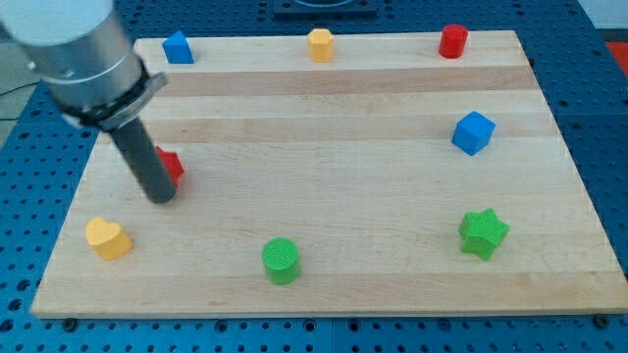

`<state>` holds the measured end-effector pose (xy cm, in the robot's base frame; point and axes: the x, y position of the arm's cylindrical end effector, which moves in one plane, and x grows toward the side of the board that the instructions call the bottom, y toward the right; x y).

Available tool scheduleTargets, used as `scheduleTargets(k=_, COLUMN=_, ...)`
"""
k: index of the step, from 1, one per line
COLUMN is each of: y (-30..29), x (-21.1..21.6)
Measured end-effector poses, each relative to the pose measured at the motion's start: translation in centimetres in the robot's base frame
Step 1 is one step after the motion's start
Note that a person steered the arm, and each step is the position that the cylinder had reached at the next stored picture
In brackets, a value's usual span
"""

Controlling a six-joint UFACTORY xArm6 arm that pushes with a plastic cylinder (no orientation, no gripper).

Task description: Move the green star left to the blue cube

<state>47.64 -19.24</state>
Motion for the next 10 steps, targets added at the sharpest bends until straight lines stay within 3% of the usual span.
scheduleTargets(k=2, y=-3.4, x=-5.1)
scheduleTargets(k=3, y=2.4, x=-5.3)
scheduleTargets(k=4, y=4.1, x=-5.7)
scheduleTargets(k=6, y=1.3, x=-8.3)
scheduleTargets(k=7, y=9.4, x=-6.2)
scheduleTargets(k=8, y=22.7, x=-2.1)
scheduleTargets(k=9, y=30.6, x=6.8)
scheduleTargets(k=10, y=32.0, x=14.1)
